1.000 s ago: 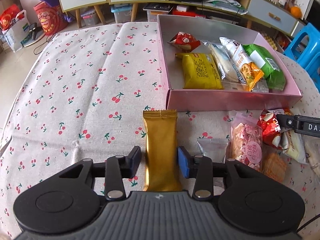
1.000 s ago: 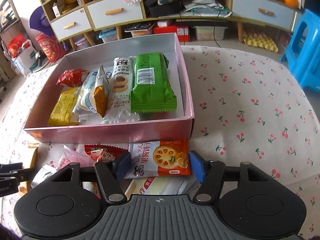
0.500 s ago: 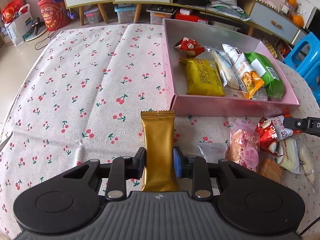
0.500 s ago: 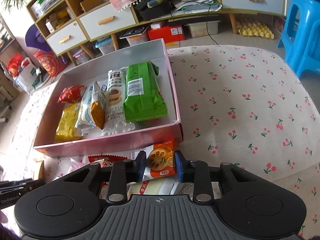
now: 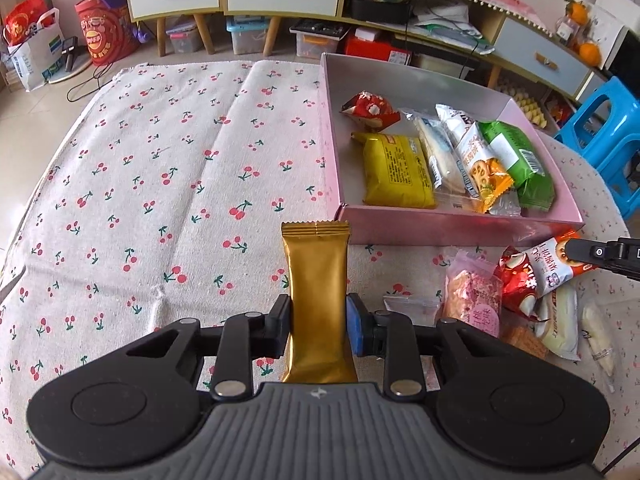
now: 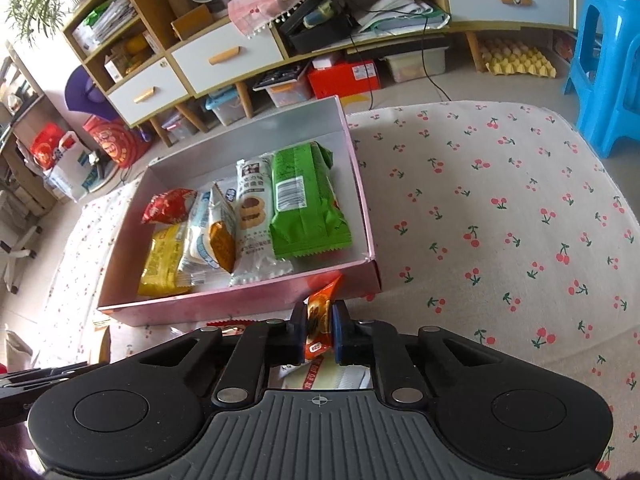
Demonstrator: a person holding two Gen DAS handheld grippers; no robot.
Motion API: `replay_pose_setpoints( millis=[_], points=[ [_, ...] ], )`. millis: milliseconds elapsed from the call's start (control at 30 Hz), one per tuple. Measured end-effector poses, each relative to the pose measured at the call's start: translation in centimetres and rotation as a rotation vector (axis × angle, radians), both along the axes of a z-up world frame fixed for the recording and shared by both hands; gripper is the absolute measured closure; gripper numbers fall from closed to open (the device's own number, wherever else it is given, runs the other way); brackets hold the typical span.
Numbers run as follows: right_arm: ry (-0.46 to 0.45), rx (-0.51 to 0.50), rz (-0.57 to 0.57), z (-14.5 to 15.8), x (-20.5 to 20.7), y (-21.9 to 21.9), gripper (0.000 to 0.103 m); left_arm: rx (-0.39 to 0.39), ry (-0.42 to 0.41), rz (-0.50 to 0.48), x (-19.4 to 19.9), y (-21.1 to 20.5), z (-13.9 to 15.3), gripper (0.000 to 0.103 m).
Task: Organize snacks
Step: 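Carry both packs into the pink box and open both grippers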
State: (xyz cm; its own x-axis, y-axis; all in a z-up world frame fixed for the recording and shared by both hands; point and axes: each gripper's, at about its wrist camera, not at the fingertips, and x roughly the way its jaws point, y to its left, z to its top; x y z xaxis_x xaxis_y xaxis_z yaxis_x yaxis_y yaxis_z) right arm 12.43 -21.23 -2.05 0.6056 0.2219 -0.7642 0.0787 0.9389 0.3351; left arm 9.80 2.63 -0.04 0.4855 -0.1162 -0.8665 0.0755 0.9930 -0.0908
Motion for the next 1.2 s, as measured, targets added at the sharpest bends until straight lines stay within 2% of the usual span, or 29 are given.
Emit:
replay_pose_setpoints(
  millis=[567, 900, 1200],
  points=[
    [-0.058, 0.064, -0.005, 2.6, -0.9, -0.8, 0.095, -0.04, -0.033, -0.003, -0.2, -0.1, 1.1, 0.077],
    [-0.122, 0.142, -0.026, 4.6, -1.2, -1.2, 0.095, -0.088, -0.093, 0.006, 0.2, -0.4, 2.2, 0.077],
    [-0.131, 0.197, -0.045, 4.4, 2.0, -1.0, 0.095, -0.099, -0.117, -0.052, 4.3, -2.8, 2.4, 0.077]
  ],
)
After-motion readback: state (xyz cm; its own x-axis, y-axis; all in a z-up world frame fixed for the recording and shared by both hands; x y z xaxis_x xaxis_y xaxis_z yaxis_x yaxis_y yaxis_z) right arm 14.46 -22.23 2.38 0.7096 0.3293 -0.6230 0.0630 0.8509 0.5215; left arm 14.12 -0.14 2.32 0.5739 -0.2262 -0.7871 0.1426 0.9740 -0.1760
